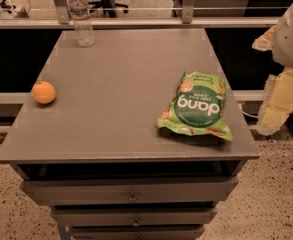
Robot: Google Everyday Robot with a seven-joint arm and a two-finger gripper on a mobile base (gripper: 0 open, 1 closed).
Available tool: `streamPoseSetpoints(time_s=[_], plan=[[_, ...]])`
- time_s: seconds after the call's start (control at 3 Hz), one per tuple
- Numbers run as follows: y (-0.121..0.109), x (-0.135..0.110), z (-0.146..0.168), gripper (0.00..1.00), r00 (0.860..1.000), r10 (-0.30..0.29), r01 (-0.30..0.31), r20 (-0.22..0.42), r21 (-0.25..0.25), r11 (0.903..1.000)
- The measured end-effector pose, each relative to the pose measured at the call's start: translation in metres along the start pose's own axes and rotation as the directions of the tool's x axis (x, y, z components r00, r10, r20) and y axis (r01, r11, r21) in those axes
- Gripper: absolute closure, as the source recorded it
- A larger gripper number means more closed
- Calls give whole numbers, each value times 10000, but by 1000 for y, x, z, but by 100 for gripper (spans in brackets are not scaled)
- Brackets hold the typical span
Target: Move orange near green rice chip bag
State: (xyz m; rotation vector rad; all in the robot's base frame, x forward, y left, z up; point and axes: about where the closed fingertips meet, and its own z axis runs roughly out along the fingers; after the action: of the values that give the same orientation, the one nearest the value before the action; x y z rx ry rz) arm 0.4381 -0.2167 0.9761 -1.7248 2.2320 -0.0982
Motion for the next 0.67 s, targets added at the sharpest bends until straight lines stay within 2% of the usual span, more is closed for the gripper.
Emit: streamPoseSetpoints(time_s=[0.33, 0.67], plan=[[0, 0, 0, 0, 10000, -2, 2, 2, 2, 10000], [-7, -50, 15, 0, 9958, -782, 786, 475, -48, 9969]])
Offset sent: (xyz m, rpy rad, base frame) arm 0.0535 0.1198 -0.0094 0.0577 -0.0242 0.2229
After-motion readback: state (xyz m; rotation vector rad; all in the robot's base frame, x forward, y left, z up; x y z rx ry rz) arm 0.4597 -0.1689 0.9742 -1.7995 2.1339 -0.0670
